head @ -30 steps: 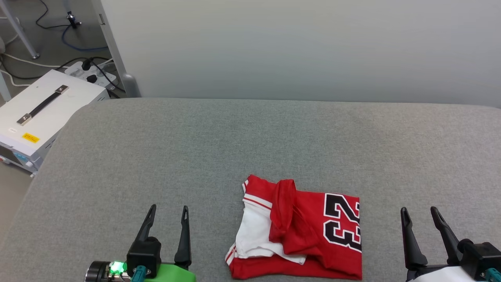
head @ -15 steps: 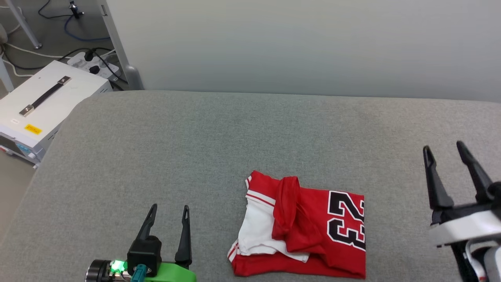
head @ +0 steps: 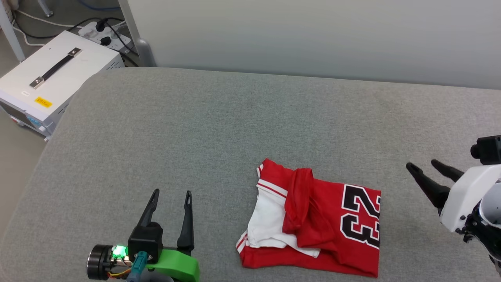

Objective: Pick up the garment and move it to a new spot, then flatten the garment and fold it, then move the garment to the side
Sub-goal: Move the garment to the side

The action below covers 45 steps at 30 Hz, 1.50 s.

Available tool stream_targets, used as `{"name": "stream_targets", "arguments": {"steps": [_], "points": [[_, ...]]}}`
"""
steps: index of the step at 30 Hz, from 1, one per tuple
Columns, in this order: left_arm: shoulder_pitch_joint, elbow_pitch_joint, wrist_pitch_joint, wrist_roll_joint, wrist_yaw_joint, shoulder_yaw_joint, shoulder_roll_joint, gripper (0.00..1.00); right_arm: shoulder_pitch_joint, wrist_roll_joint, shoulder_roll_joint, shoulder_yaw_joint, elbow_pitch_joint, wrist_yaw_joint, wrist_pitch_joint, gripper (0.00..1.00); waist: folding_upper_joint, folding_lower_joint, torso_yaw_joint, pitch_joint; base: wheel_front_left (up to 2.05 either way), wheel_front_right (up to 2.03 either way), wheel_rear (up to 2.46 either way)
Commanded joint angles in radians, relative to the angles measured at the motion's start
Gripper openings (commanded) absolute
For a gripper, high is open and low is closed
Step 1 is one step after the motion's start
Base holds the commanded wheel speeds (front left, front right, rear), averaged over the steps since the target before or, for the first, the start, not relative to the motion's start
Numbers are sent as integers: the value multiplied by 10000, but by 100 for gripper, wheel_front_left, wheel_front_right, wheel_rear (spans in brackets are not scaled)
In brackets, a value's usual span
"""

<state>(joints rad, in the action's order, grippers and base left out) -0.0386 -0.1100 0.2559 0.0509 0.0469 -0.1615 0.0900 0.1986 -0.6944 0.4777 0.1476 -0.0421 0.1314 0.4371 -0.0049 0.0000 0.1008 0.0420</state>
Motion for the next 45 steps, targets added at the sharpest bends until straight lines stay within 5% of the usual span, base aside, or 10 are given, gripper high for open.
{"name": "stream_targets", "arguments": {"steps": [1,12,32,33,45], "points": [[237,31,59,-29,-60,-12,-57,100,-214,-438,80,14,-78,-7,530,100,49,0,174,200,0,0,0],[687,-12,59,-85,-167,-142,-141,100,-1180,-2508,-109,-3,-433,-7,3119,100,49,0,700,905,0,0,0],[1231,-181,59,-65,-180,-343,-288,100,-277,-2713,-944,1030,-2103,-7,2794,100,49,0,1331,1574,0,0,0],[1223,-192,59,-63,-173,-337,-292,100,-266,-2740,-908,1121,-2069,-7,2704,0,49,0,1327,1563,0,0,0],[1000,-300,59,-62,-121,-254,-316,100,144,-2859,-8,2121,-1028,-7,1979,0,49,0,1072,1008,0,0,0]]}}
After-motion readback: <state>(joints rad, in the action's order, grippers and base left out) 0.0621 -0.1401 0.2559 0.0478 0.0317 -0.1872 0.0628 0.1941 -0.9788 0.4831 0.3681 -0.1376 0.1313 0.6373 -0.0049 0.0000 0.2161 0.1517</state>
